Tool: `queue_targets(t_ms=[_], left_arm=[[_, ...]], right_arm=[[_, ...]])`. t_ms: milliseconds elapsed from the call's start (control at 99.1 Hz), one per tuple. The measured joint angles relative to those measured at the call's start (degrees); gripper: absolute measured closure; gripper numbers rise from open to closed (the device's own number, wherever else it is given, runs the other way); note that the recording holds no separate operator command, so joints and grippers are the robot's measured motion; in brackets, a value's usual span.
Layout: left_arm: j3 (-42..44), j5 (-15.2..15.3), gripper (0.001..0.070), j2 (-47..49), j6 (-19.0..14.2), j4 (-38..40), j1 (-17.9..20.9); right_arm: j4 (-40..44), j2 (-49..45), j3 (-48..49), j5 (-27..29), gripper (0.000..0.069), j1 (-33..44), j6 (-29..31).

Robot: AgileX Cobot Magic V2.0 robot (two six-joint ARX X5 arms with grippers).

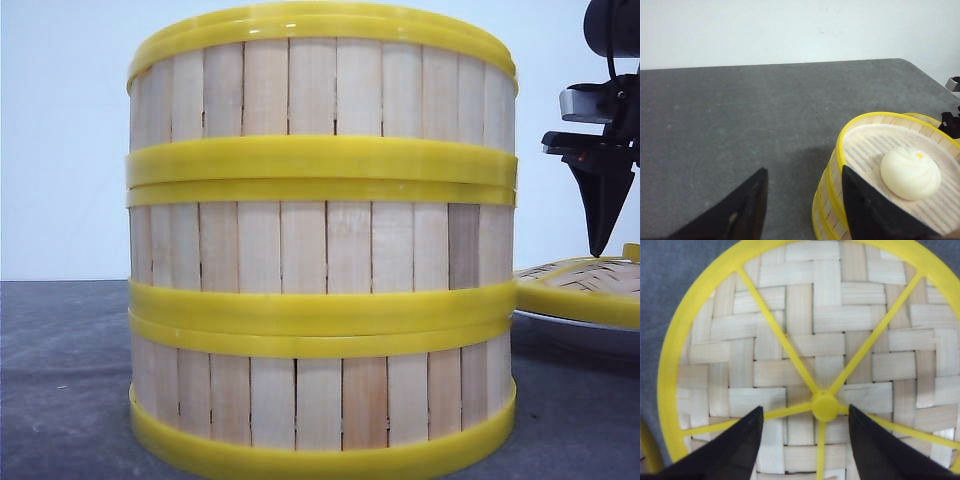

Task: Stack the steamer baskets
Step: 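Move the right gripper over the bamboo lid and grasp its center hub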

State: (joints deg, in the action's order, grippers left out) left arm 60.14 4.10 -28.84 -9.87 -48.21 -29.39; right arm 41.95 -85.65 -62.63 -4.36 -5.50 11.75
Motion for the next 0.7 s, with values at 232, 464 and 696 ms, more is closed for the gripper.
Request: queue_targets(t_ms=[232,464,696], left_arm=[[0.0,0.0,0.0434,0.0,0.0,0.0,0.0],[0.0,0.0,0.0434,0.0,0.0,0.0,0.0],[0.0,0.3,0.0434,0.0,0.0,0.0,0.0]], right_arm=[[-0.7,-0.3,0.0,0.0,0.0424,0.6,0.0],[-0.7,-0.3,0.0,0.0,0.052,0.7,0.0],[-0.5,-0.3,-0.1,0.0,0.0622,0.7,-0.3]])
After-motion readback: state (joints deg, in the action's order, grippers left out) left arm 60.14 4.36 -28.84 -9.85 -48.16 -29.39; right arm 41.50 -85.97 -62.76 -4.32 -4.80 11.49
